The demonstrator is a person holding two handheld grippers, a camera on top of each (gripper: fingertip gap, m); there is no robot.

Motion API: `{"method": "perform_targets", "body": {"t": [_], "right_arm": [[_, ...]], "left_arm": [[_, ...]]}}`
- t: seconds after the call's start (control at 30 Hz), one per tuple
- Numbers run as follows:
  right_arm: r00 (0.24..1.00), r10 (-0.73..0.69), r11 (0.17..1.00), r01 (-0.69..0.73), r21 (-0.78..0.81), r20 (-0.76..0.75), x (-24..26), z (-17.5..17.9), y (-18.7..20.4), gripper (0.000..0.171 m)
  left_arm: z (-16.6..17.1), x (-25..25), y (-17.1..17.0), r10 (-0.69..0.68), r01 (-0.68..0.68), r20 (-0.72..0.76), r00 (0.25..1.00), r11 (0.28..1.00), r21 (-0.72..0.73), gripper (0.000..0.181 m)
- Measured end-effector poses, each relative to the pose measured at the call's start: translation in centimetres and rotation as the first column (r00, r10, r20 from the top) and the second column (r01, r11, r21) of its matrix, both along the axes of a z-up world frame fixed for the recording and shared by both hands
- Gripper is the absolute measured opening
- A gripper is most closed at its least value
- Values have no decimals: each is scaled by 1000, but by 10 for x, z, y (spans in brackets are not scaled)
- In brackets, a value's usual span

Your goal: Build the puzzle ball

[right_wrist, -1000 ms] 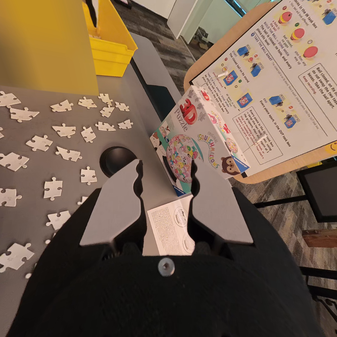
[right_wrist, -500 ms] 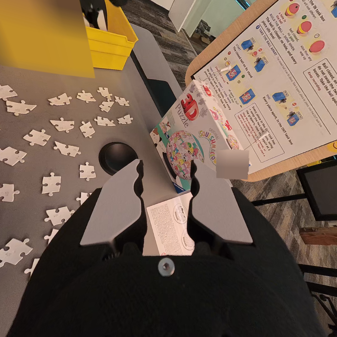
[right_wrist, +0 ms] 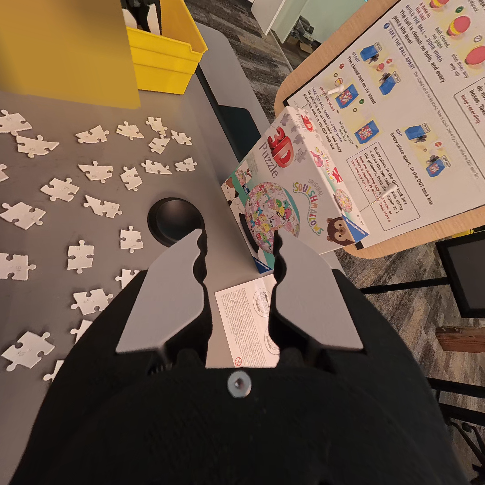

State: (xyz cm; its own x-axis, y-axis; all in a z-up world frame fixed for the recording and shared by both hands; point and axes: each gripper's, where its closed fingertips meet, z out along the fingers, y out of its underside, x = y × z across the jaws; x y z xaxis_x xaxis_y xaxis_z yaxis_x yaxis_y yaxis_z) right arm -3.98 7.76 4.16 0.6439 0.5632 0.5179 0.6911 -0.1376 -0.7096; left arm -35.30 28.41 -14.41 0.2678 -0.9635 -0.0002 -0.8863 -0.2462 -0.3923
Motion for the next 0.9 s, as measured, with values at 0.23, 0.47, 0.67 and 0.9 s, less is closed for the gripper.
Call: {"method": "perform_targets", "body": {"t": [0.23,0.47,0.67,0.9], "right_arm": [[1000,5,1000,-5,-10,7,-1,-2,-1,49],[1000,5,1000,-5,-16,12,-1,-4,0,49],[1000,4,1000,-4,-9,8,0,-2,-1,48],[1000,7,1000,-6,-23,16,0,-6,-1,48]], "left_arm": [[-7,0,-4,-19,19,-37,999,1000,-4,54],[-6,-1,-4,-29,29,-36,999,1000,10,25],[16,-5,7,58,-58,49,997,998,12,25],[20,-21,-3,81,-75,49,996,991,-107,31]]}}
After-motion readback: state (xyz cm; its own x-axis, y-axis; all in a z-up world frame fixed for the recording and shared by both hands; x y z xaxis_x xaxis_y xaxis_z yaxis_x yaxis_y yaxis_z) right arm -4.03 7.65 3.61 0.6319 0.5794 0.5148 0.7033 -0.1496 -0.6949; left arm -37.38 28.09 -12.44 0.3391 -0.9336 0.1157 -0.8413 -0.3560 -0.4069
